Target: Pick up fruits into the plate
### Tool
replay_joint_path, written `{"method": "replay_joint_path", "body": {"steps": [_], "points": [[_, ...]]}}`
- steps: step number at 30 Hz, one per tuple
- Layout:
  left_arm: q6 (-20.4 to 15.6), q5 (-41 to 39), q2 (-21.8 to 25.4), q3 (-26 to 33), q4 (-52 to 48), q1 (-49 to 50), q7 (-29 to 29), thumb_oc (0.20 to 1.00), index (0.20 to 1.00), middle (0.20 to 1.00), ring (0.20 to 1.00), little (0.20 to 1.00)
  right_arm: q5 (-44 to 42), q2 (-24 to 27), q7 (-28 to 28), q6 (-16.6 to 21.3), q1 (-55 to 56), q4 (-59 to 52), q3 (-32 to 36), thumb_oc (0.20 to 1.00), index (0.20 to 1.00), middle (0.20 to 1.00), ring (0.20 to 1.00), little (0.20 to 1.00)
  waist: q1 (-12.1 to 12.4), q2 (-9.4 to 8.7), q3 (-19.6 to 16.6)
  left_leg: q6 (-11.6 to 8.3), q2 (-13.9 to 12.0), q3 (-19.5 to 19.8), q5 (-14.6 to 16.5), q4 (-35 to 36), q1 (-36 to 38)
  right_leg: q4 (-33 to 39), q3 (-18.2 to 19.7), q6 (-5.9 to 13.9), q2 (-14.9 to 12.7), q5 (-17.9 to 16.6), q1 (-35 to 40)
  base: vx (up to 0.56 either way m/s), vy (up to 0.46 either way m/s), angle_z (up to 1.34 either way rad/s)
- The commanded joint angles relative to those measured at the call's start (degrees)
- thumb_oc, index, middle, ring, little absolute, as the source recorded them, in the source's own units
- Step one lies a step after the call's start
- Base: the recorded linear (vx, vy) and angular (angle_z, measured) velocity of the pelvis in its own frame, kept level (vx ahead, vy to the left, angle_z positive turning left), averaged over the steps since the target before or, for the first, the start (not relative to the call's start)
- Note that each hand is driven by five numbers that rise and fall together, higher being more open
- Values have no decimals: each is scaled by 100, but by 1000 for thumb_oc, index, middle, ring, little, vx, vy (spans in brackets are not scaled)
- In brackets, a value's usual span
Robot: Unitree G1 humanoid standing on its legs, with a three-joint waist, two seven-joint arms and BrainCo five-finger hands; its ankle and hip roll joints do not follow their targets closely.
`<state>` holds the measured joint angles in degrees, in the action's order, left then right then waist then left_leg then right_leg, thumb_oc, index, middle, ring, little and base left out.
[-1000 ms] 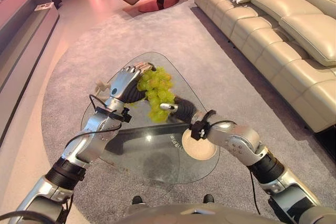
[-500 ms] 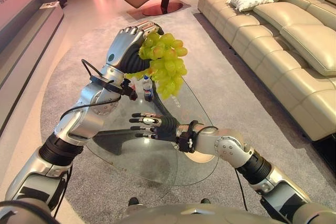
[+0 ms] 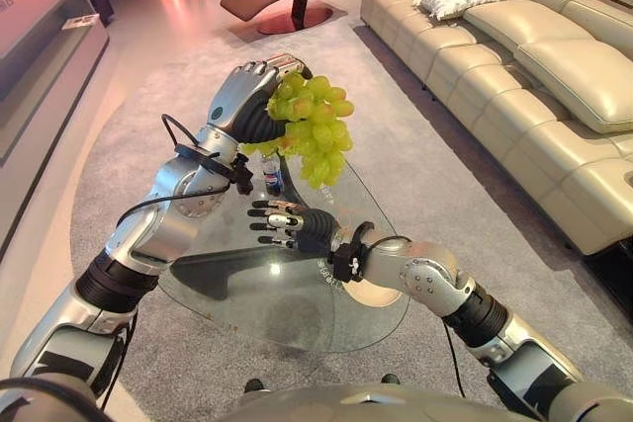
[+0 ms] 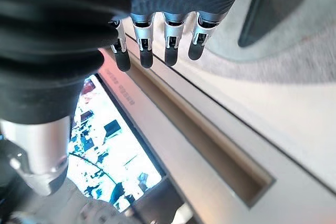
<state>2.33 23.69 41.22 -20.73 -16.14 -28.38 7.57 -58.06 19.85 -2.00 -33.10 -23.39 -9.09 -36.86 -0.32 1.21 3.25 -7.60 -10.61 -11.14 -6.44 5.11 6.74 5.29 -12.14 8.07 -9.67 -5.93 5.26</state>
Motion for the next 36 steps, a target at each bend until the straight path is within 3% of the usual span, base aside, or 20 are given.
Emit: {"method": "replay_joint_path", "body": {"steps": [1,14,19,20,24,25,27,31,36], "points": [[4,85,242,55,177,-850,346,200,200,200,200,200,144,-199,150,390,-584,-147,306,1000,1000,1000,1000,1000,16,-271,60,97,74,-61,440,-107,87,-201,-139,172,-336,274,214,0,0,0],[-141,221,394,461,304,-558,456,200,200,200,200,200,775,33,380,365,-583,-141,730,1000,1000,1000,1000,1000,38,-264,58,110,90,-17,466,-111,95,-207,-135,148,-334,303,232,0,0,0],[-174,304,412,419,291,-562,213,200,200,200,200,200,772,19,375,382,-610,-103,741,1000,1000,1000,1000,1000,43,-258,65,112,87,-11,470,-109,112,-214,-142,142,-332,308,244,-7,0,0],[-150,286,424,404,295,-574,-98,200,200,200,200,200,784,15,393,380,-616,-91,753,1000,1000,1000,1000,1000,44,-259,74,125,90,-10,425,-129,73,-233,-137,126,-333,268,204,-41,1,0],[-913,699,399,308,768,3,903,200,200,200,200,200,1133,10,811,525,-286,-115,848,1000,1000,1000,1000,1000,33,-264,100,142,83,-19,427,-114,58,-210,-94,124,-314,244,172,-29,-1,-2],[-1475,1184,327,388,991,670,1497,200,200,200,200,200,1325,106,1045,675,53,-259,905,1000,1000,1000,1000,1000,56,-263,149,151,79,-33,430,-123,53,-207,-94,128,-321,236,167,-55,-4,-14],[-1940,1428,350,500,1080,1122,1764,200,200,200,200,200,1443,203,1213,828,304,-345,961,1000,1000,1000,1000,1000,81,-263,185,143,66,-43,478,-111,84,-197,-113,143,-326,270,194,-38,-5,-14],[-2309,1488,436,564,1197,1382,1963,200,200,200,200,200,1369,353,1304,879,317,-312,1036,1000,1000,1000,1000,1000,98,-272,194,141,48,-66,472,-105,107,-177,-160,147,-334,238,216,-3,-2,3],[-2386,1451,535,480,1336,1318,1965,200,200,200,200,200,1333,459,1264,909,191,-197,1079,1000,1000,1000,1000,1000,84,-268,179,133,40,-51,461,-106,130,-161,-145,137,-323,223,243,0,0,0]]}}
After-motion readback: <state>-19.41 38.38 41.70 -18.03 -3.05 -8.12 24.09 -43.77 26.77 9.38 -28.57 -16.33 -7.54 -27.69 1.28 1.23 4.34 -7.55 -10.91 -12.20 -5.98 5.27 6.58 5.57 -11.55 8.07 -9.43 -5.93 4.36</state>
